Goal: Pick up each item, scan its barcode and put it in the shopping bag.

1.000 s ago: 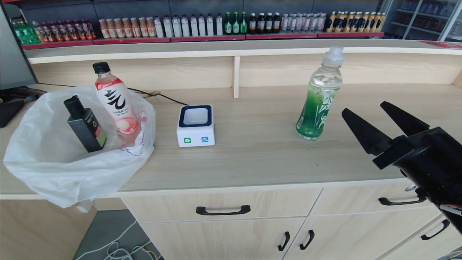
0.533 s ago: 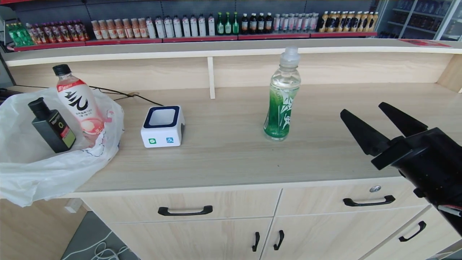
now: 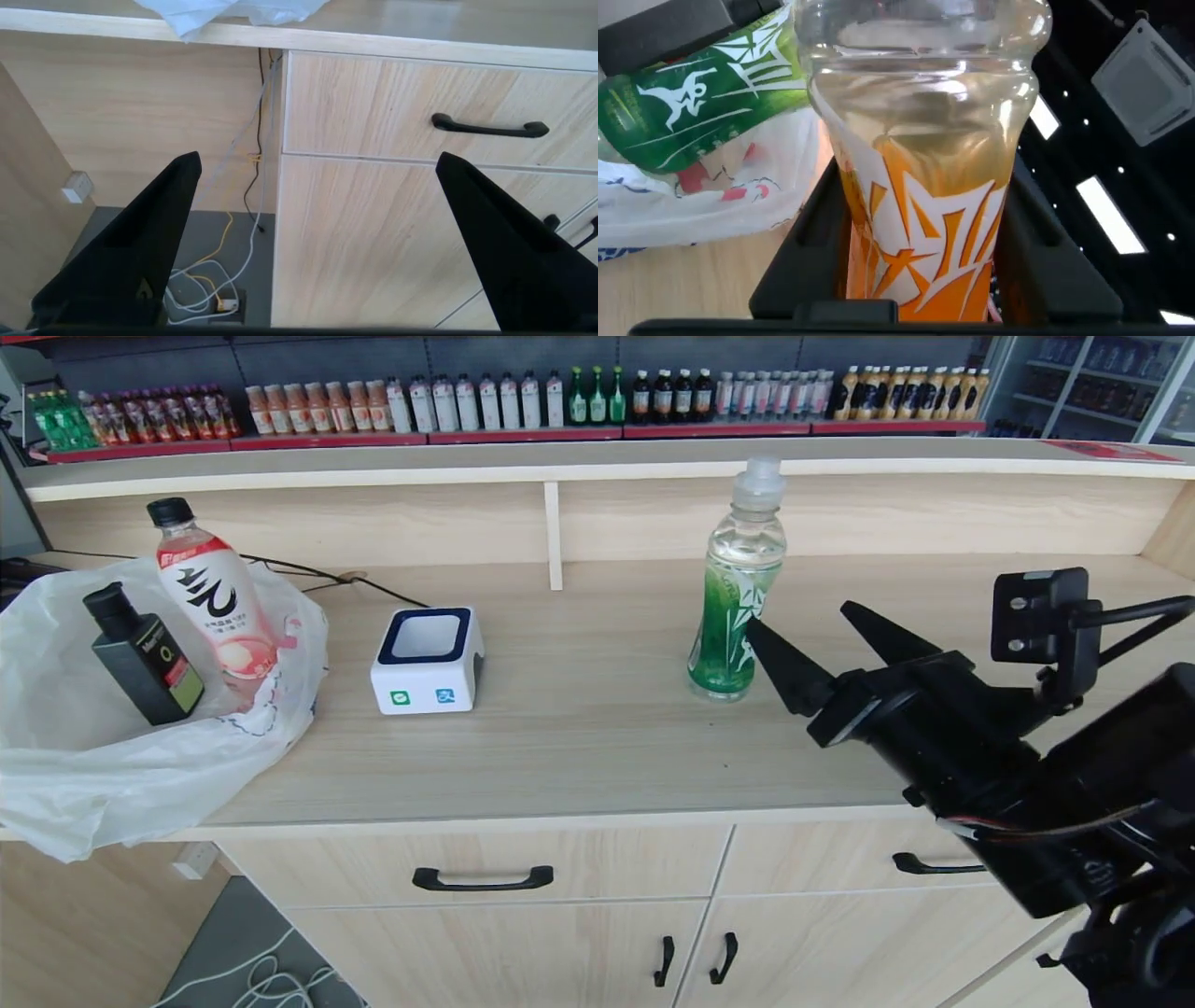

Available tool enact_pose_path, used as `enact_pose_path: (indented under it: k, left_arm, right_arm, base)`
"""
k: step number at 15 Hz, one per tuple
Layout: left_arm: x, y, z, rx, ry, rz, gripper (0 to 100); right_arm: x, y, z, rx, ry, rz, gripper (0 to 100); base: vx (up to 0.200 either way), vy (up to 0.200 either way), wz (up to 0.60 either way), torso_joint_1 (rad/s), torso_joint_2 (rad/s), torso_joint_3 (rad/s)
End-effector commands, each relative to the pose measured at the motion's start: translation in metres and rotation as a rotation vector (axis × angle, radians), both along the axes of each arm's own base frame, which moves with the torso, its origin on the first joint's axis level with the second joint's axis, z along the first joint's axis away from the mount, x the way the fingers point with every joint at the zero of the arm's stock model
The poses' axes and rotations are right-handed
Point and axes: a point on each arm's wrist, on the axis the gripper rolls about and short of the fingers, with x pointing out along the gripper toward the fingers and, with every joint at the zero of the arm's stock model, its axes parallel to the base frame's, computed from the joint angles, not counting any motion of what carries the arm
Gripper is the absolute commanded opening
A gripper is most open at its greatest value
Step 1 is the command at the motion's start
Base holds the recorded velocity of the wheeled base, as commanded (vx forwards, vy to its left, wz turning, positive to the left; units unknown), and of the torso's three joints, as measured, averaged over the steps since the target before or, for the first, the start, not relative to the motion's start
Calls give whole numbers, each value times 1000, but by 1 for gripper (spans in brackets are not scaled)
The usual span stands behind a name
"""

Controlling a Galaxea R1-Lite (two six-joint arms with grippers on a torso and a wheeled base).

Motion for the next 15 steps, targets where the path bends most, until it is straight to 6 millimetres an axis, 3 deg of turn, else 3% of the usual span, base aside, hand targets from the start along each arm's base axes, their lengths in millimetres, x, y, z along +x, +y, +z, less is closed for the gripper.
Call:
enact_pose_path:
  k: [1, 3, 6, 15]
  left_arm:
    - [0, 0, 0, 0, 0, 1, 100]
    - [0, 0, 0, 0, 0, -1, 100]
    - [0, 0, 0, 0, 0, 1, 100]
    - [0, 0, 0, 0, 0, 1, 100]
  right_arm:
    - [22, 13, -18, -5, 54, -22, 100]
    - [37, 5, -24, -25, 61, -66, 100]
    - [43, 10, -30, -38, 72, -68, 100]
    - [99, 28, -6, -66, 108, -105, 100]
  base:
    - [0, 0, 0, 0, 0, 0]
    - [0, 0, 0, 0, 0, 0]
    - [0, 0, 0, 0, 0, 0]
    - [0, 0, 0, 0, 0, 0]
